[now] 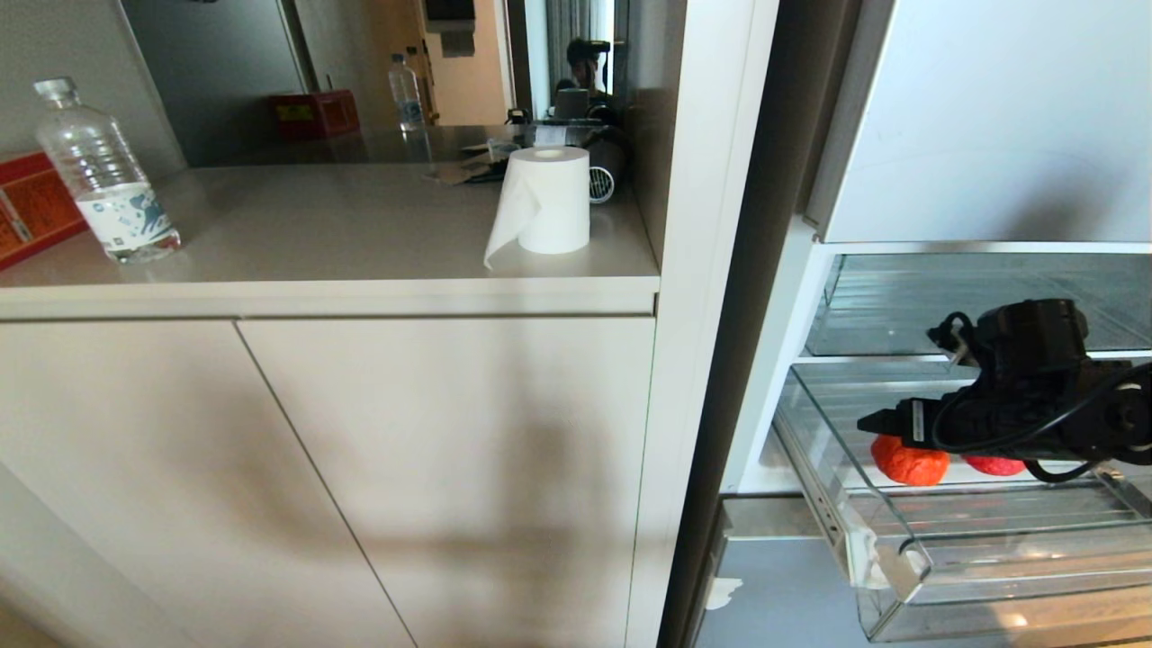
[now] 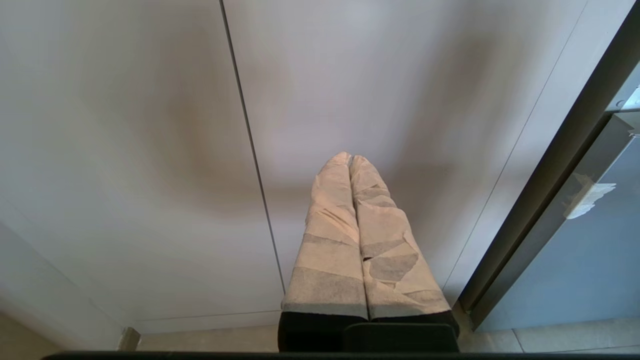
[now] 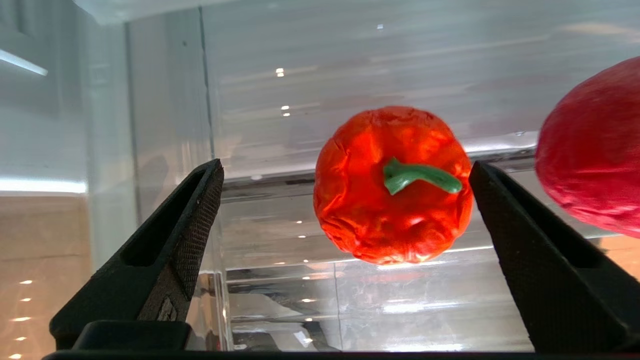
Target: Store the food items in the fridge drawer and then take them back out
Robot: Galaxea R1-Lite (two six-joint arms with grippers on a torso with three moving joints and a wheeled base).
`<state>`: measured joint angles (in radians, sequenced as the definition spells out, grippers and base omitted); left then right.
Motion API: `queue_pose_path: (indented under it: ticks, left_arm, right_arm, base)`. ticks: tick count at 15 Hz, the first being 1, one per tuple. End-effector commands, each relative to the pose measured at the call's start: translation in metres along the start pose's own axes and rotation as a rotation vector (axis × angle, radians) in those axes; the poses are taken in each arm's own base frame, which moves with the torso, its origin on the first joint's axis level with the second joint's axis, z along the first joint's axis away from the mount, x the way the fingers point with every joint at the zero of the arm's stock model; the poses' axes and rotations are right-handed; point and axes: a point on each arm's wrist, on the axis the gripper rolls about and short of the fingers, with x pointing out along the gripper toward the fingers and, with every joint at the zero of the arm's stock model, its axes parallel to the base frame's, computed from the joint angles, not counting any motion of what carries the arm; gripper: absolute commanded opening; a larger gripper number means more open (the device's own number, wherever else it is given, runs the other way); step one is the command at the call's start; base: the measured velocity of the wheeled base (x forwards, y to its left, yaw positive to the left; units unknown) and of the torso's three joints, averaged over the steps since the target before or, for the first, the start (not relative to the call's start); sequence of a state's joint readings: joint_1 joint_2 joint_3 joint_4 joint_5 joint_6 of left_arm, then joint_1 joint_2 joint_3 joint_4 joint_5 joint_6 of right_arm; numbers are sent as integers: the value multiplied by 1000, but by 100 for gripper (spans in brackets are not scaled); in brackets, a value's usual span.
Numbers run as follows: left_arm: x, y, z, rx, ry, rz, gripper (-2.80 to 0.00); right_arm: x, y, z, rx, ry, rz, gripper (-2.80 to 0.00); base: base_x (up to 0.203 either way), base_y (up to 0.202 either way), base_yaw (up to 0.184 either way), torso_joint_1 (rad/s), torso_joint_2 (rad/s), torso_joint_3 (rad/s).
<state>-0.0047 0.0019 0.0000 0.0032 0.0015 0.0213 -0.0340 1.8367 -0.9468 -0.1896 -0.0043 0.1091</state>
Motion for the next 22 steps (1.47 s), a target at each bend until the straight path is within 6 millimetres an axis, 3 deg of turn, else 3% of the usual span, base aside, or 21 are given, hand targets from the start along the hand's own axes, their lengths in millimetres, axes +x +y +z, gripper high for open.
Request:
queue_pose_path:
  ticks: [1, 4, 10, 16, 17, 22]
  left_arm:
    - [0, 0, 0, 0, 1, 0, -280]
    - [0, 0, 0, 0, 1, 0, -280]
    - [0, 0, 0, 0, 1, 0, -280]
    - [0, 0, 0, 0, 1, 0, -280]
    - [0, 0, 0, 0, 1, 0, -280]
    - [0, 0, 0, 0, 1, 0, -280]
  right_arm:
    - [-6, -1, 3, 2, -23, -3, 0]
    - [-3, -4, 2, 8, -14, -12, 0]
    - [23, -10, -9, 17, 53, -28, 0]
    - [30, -11, -13, 16, 57, -29, 0]
    - [30, -11, -13, 16, 59, -29, -280]
    - [28, -11, -12, 18, 54, -29, -280]
  base:
    - [0, 0, 0, 0, 0, 0]
    - [0, 0, 0, 0, 0, 0]
    - [0, 0, 0, 0, 0, 0]
    - [0, 0, 0, 0, 0, 0]
    - [0, 0, 0, 0, 0, 0]
    - [0, 0, 0, 0, 0, 0]
